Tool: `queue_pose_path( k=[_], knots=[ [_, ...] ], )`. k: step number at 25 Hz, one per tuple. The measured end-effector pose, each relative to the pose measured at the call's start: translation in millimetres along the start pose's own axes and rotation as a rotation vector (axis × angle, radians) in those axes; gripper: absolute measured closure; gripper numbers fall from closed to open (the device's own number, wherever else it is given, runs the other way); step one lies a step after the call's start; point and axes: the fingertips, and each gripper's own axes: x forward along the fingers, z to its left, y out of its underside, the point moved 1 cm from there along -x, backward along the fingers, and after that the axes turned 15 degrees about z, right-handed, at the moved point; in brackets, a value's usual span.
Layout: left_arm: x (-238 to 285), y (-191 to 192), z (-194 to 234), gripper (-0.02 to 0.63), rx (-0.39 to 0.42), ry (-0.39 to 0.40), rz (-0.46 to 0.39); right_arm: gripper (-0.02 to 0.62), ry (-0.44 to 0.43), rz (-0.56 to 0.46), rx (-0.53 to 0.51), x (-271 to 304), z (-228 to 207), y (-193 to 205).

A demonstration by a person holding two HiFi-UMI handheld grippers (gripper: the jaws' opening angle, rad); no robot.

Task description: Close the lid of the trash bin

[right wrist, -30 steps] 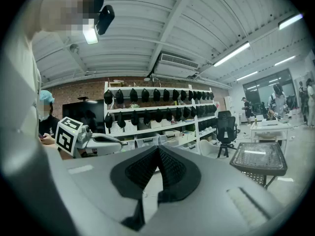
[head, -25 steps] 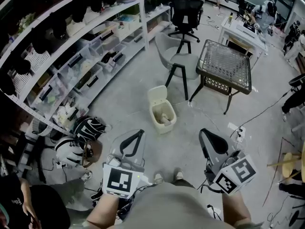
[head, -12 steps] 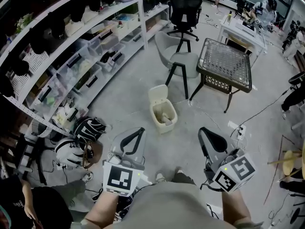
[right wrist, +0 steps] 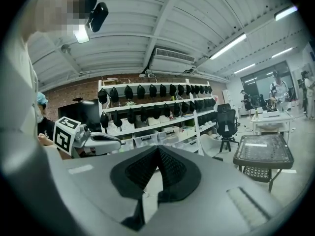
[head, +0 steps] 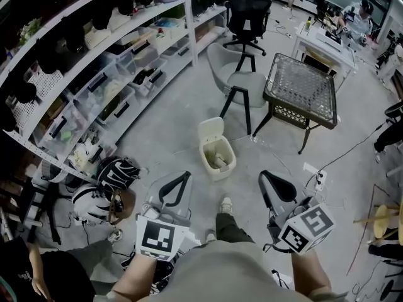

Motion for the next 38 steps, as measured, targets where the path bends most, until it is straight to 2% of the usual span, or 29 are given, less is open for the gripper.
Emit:
queue_pose_path(
  k=[6, 11, 14, 22, 32, 38],
  knots=[
    [54, 7, 38, 0.603, 0.012, -0.040, 0.062, 0.592, -0.043, 0.032, -0.006, 56, -35, -9],
    [109, -8, 70, 0.603, 0.035, -0.052, 0.100, 0.592, -0.080, 0.053, 0.025, 105, -82, -32],
    [144, -21, 89, 0.603, -0.016, -0.069, 0.120, 0.592, -0.115, 0.056, 0.063, 135, -114, -46],
    [213, -45, 119, 0.603, 0.066, -0.094, 0.164, 0.592, -0.115, 0.061, 0.020, 199, -185, -77],
    [252, -56, 146, 0.603, 0.067, -0.094, 0.165, 0.592, -0.090, 0.106, 0.024, 247, -223, -84],
    [270, -43, 174, 0.603, 0.047, -0.045, 0.178, 0.592, -0.079, 0.174, 0.073, 289, -224, -68]
  ],
)
